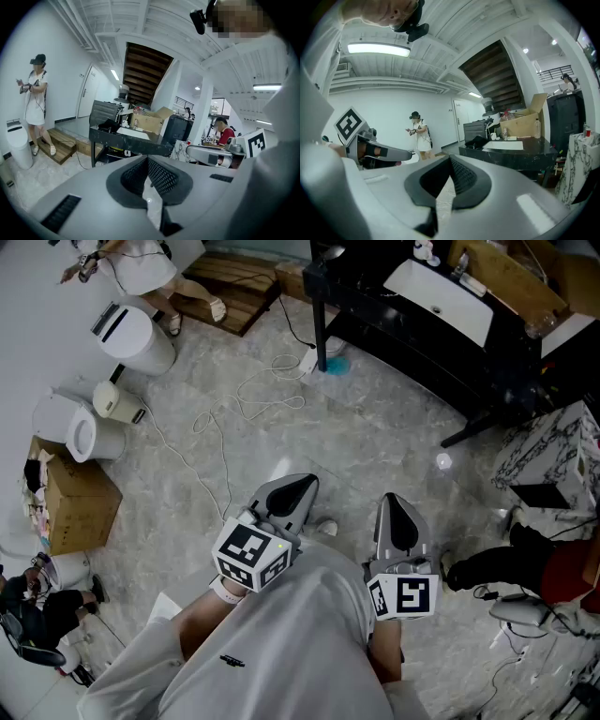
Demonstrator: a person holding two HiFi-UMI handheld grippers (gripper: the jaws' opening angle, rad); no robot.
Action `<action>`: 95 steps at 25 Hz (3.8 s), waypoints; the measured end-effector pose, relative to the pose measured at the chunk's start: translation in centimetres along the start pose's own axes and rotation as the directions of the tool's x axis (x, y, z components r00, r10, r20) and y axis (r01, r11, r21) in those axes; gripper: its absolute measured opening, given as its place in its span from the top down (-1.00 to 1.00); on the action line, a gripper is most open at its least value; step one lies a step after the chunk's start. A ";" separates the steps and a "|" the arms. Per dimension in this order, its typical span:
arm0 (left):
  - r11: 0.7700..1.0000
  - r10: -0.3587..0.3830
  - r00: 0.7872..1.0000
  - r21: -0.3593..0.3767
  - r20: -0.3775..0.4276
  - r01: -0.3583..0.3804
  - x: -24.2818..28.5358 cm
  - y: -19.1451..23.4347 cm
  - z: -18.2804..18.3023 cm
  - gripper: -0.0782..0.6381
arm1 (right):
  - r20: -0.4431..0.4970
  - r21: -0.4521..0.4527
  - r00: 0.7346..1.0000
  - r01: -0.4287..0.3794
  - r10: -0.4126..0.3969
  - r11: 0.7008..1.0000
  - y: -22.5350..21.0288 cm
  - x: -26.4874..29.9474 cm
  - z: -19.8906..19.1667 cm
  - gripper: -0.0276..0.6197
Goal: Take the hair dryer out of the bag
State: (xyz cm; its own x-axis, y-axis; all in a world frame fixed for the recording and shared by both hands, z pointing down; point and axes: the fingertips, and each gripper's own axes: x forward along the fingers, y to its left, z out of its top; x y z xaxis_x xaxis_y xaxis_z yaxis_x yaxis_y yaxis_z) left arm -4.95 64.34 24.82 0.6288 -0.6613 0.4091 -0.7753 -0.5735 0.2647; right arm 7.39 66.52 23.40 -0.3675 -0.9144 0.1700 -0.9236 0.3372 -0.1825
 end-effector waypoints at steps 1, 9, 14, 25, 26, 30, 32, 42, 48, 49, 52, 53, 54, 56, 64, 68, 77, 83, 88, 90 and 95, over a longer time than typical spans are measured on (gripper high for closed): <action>1.000 0.006 1.000 0.000 0.013 -0.006 0.0 -0.1 0.0 0.76 | 0.002 -0.009 1.000 -0.007 0.007 1.000 0.0 0.0 -0.2 0.88; 0.999 0.033 0.999 0.007 0.031 -0.033 -1.2 -0.1 -0.3 0.76 | 0.021 -0.002 0.999 -0.048 0.048 0.999 1.1 -0.3 -0.3 0.88; 0.999 0.026 0.999 -0.034 0.022 -0.025 -1.0 0.2 -0.9 0.76 | -0.005 0.015 0.998 -0.059 0.060 0.998 1.6 0.7 -1.4 0.88; 0.990 0.103 0.994 -0.098 0.027 -0.100 1.9 10.1 1.7 0.76 | -0.101 0.009 0.982 -0.159 0.159 0.987 3.1 12.5 -2.2 0.88; 0.988 0.107 0.994 -0.113 0.026 -0.104 2.4 11.5 2.1 0.76 | -0.105 0.004 0.981 -0.164 0.164 0.986 3.2 14.0 -1.7 0.88; 0.982 0.095 0.995 -0.164 0.025 -0.089 5.1 16.4 4.5 0.76 | -0.108 -0.008 0.982 -0.155 0.154 0.988 2.9 19.2 0.8 0.88; 0.983 0.086 0.995 -0.166 0.046 -0.077 6.8 18.4 6.5 0.76 | -0.094 -0.015 0.988 -0.126 0.124 0.992 1.8 21.8 2.0 0.88; 0.997 0.034 0.993 -0.078 0.117 -0.025 9.4 27.3 13.9 0.76 | -0.017 0.019 0.999 -0.029 0.029 0.999 2.6 32.5 6.2 0.88; 0.996 0.021 0.993 -0.091 0.117 -0.010 9.0 31.1 14.6 0.76 | -0.027 0.054 1.000 -0.002 0.003 0.999 4.2 35.7 6.0 0.88; 0.995 0.023 0.992 -0.095 0.120 -0.011 8.9 31.7 14.7 0.76 | -0.033 0.053 0.999 0.003 -0.002 0.999 4.5 36.1 5.9 0.88; 0.994 0.022 0.993 -0.110 0.119 -0.009 8.7 33.1 14.6 0.76 | -0.043 0.037 0.999 0.014 -0.012 0.999 5.0 36.8 5.8 0.88; 0.993 0.019 0.993 -0.115 0.116 -0.006 8.7 33.4 14.5 0.76 | -0.048 0.034 0.999 0.018 -0.017 0.999 5.1 36.8 5.7 0.88; 0.993 0.017 0.994 -0.120 0.112 -0.003 8.6 33.6 14.4 0.76 | -0.055 0.032 0.998 0.021 -0.019 0.999 5.2 36.7 5.5 0.88; 0.991 0.010 0.994 -0.130 0.104 0.003 8.7 33.8 14.1 0.76 | -0.073 0.023 0.997 0.018 -0.017 1.000 5.5 36.6 5.2 0.88; 0.995 -0.011 0.997 -0.100 0.072 0.018 11.5 33.0 14.1 0.76 | -0.100 0.056 0.995 0.034 -0.028 0.998 3.0 37.2 3.6 0.88; 0.995 0.009 0.999 -0.095 0.049 -0.004 13.1 33.6 14.5 0.76 | -0.094 0.062 0.995 -0.007 0.013 0.998 2.0 39.4 3.8 0.88; 0.995 0.024 1.000 -0.097 0.021 -0.022 20.5 36.1 18.5 0.76 | -0.060 0.068 0.998 -0.031 0.035 0.997 -4.2 47.4 7.2 0.88; 0.998 0.038 0.999 -0.055 0.032 -0.036 27.3 37.7 23.6 0.76 | -0.036 0.090 0.999 -0.025 0.028 0.996 -10.6 53.1 9.9 0.88; 0.997 0.059 0.998 -0.046 0.031 -0.058 33.4 38.4 27.1 0.76 | -0.015 0.094 0.999 -0.050 0.052 0.994 -15.7 57.9 12.3 0.88; 0.997 0.060 0.998 -0.040 0.024 -0.059 35.8 38.4 28.1 0.76 | -0.009 0.094 0.999 -0.051 0.052 0.994 -17.9 59.7 13.0 0.88; 0.995 0.091 0.996 -0.031 0.014 -0.090 40.6 39.0 29.8 0.76 | -0.024 0.124 0.997 -0.069 0.072 0.990 -23.2 63.3 12.7 0.88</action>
State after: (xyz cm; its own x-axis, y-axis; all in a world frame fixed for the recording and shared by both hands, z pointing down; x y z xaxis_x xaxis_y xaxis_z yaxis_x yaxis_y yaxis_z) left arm -7.92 0.71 25.70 0.5566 -0.7175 0.4188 -0.8304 -0.4962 0.2535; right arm 6.99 -2.00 26.11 -0.4355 -0.8821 0.1796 -0.8756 0.3688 -0.3119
